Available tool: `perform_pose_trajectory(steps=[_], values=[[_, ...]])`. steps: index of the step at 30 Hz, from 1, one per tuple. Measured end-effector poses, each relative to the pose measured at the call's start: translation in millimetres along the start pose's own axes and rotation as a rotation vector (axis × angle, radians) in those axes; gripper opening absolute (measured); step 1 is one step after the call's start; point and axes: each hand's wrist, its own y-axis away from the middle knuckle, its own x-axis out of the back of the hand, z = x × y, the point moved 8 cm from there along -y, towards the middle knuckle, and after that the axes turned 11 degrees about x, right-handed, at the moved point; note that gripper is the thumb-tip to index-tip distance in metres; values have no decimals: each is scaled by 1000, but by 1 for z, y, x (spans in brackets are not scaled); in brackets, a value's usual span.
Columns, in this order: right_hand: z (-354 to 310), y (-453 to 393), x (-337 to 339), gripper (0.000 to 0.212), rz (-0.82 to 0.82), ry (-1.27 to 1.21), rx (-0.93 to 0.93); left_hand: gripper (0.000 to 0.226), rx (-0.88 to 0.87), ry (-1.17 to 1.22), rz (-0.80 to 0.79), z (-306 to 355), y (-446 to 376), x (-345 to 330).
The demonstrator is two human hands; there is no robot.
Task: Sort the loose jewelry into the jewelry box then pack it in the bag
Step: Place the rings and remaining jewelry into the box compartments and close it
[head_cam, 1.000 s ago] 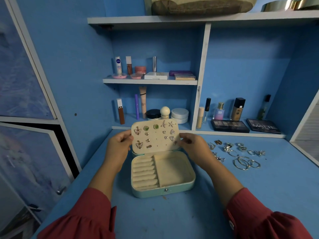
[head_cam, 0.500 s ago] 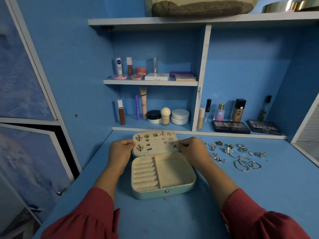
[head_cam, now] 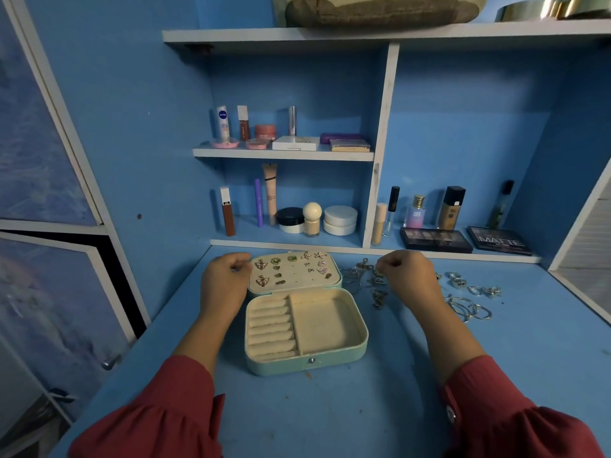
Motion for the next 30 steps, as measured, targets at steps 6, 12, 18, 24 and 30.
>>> perform_pose_trajectory(steps=[6, 12, 18, 24, 30], values=[[-1, 0, -15, 31, -88, 182, 12, 16, -242, -97, -155, 50, 11, -33], [-13, 5, -27, 28, -153, 370, 57, 13, -390, -578, -319, 91, 27, -110], [-15, 12, -33, 44, -185, 439, 35, 12, -406, -796, -382, 94, 26, -158], [-17, 14, -29, 37, -180, 461, 22, 34, -351, -1027, -345, 82, 16, -181], [-12, 13, -24, 34, -170, 472, -19, 25, -394, -1042, -303, 84, 19, -186]])
